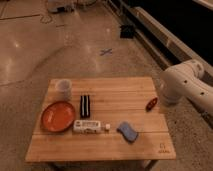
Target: Pick up the ceramic cup
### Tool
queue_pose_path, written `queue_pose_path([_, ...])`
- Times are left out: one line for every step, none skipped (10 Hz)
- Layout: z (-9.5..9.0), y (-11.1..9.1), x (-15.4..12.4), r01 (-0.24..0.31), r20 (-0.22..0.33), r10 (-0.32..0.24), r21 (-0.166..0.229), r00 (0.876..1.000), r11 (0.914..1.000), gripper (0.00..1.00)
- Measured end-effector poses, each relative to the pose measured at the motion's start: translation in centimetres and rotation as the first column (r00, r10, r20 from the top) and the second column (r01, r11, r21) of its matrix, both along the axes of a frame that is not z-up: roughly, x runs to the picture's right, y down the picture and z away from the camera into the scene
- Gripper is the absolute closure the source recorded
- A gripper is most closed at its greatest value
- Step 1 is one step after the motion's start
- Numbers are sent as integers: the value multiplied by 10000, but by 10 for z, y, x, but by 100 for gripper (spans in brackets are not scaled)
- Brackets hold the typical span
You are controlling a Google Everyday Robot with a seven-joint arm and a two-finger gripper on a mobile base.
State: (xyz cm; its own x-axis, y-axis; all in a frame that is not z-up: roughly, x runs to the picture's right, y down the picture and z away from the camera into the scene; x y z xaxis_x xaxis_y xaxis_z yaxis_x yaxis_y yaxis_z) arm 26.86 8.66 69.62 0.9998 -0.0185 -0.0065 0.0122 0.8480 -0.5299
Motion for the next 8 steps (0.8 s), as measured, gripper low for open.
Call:
queue_pose_path([4,-1,-11,203,269,-201,-73,9994,9998,98])
queue_pose_path([7,-3,-25,374,491,-369,-103,9981,9992,100])
queue_pose_path([10,-7,-45,599,760,-589,-108,9954,9981,100])
queue_pose_path([15,-12,-74,926,1153,-909,-92,9892,9957,100])
queue_pose_path([20,-17,-95,1154,1427,-1131,-82,9833,9933,100])
queue_pose_path([25,-22,-116,1443,1721,-1415,-43,9749,9895,100])
queue_pose_path([34,-28,-137,1808,2041,-1772,11,9628,9835,100])
queue_pose_path([43,-32,-153,2144,2316,-2099,60,9499,9767,95])
